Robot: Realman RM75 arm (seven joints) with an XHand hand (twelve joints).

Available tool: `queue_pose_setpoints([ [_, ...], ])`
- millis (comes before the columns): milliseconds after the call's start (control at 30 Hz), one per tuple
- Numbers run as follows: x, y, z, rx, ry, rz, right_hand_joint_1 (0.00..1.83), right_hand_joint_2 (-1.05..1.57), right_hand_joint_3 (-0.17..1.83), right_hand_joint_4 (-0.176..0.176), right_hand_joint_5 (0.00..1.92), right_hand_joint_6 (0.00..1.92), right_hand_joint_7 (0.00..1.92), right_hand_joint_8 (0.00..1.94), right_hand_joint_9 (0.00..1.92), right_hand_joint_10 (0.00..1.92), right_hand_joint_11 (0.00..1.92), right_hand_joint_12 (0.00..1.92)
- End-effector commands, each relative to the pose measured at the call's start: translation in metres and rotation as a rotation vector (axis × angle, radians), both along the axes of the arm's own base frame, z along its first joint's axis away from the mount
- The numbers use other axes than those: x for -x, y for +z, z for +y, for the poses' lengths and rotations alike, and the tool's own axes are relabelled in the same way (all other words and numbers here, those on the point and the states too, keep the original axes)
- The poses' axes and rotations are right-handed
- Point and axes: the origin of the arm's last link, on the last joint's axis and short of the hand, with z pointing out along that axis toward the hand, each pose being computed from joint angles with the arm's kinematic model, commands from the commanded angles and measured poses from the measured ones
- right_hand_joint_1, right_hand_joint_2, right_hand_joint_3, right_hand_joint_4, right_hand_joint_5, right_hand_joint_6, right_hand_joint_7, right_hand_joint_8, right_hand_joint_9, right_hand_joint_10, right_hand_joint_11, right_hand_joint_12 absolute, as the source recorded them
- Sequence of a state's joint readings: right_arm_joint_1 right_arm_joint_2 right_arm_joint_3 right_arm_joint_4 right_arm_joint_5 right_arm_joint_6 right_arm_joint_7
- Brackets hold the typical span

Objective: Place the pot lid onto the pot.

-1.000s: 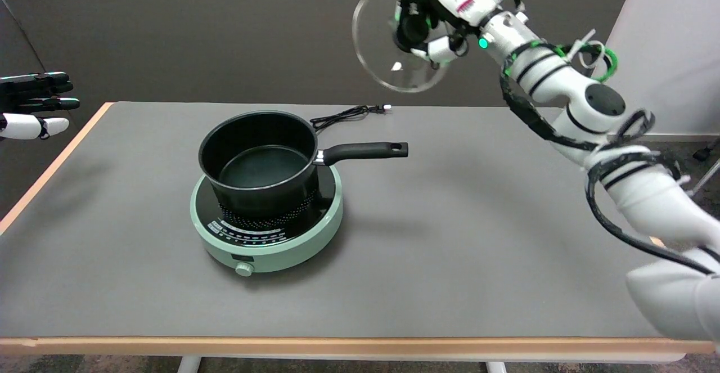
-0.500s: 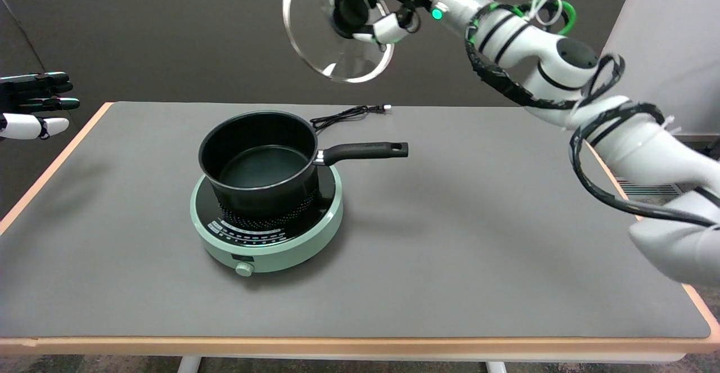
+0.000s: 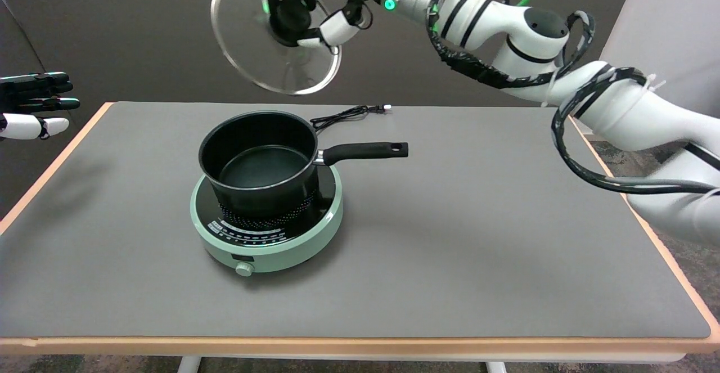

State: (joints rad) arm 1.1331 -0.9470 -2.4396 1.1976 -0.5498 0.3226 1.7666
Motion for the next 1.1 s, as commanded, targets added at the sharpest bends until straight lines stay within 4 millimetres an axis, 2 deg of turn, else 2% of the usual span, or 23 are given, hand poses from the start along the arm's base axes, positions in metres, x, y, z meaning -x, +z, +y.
queue_pose_setpoints([
  [33,0.009,-0.064,0.012,-0.153,0.04,0.181,1.35,0.92,0.54,0.176,0.64,1.11,0.85,1.36,0.8,1.5,0.57,1.86],
  [400,0.034,-0.068,0.003,-0.127,0.034,0.266,1.35,0.91,0.54,0.176,0.65,1.11,0.85,1.35,0.81,1.51,0.59,1.83],
  [433,0.035,-0.067,0.003,-0.125,0.031,0.266,1.35,0.9,0.55,0.176,0.63,1.17,0.87,1.33,0.79,1.54,0.59,1.81],
  [567,0.038,-0.064,0.001,-0.116,0.034,0.284,1.35,0.91,0.54,0.176,0.65,1.12,0.85,1.35,0.81,1.52,0.59,1.82],
  [633,0.039,-0.064,0.002,-0.117,0.039,0.295,1.35,0.89,0.56,0.176,0.62,1.19,0.87,1.32,0.79,1.56,0.59,1.8],
  [833,0.04,-0.058,0.006,-0.163,0.029,0.308,1.35,0.89,0.56,0.176,0.62,1.19,0.88,1.32,0.79,1.56,0.6,1.79],
  [933,0.032,-0.056,0.005,-0.242,0.013,0.296,1.35,0.89,0.56,0.176,0.62,1.19,0.88,1.32,0.79,1.56,0.6,1.8],
  [1100,0.022,-0.059,0.002,-0.237,0.022,0.336,1.35,0.89,0.56,0.176,0.62,1.19,0.87,1.32,0.79,1.57,0.59,1.81],
])
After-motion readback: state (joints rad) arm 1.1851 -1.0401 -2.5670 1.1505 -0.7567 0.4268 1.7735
